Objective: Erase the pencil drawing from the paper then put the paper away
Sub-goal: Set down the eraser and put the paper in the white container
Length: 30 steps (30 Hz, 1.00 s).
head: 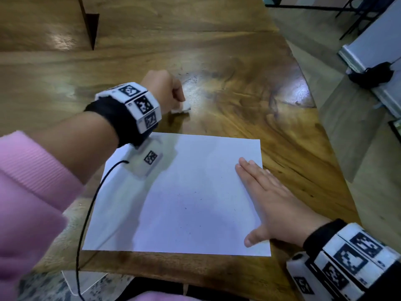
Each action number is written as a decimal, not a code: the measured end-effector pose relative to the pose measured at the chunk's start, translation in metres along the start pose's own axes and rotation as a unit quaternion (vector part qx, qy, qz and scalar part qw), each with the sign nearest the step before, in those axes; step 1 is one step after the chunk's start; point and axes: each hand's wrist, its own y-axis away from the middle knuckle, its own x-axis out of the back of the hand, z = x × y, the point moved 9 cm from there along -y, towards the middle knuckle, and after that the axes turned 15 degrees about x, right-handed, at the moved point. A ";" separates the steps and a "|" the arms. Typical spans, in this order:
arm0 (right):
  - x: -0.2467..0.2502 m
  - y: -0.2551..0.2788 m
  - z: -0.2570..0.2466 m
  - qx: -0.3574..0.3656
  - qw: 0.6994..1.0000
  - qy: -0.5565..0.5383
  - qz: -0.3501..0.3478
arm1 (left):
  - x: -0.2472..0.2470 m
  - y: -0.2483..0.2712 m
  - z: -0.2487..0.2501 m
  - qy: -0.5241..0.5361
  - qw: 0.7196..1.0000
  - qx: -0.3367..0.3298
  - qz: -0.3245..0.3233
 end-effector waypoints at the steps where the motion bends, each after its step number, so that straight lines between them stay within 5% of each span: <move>1: 0.001 0.000 -0.001 0.003 1.000 0.000 0.003 | -0.004 -0.004 0.002 -0.012 1.000 0.002 -0.007; 6: 0.025 0.001 -0.005 -0.011 0.997 -0.032 0.073 | -0.010 -0.009 -0.001 -0.049 0.999 0.001 -0.009; 11: 0.066 -0.003 0.021 -0.119 0.970 -0.023 0.213 | 0.015 0.016 -0.043 -0.072 0.996 0.033 0.026; 17: 0.072 -0.017 0.041 -0.191 0.966 -0.006 0.175 | -0.008 0.064 -0.114 -0.148 0.984 0.092 -0.047; 30: 0.075 -0.026 0.044 -0.167 0.959 -0.122 0.196 | -0.008 0.082 -0.125 -0.049 0.997 0.059 -0.013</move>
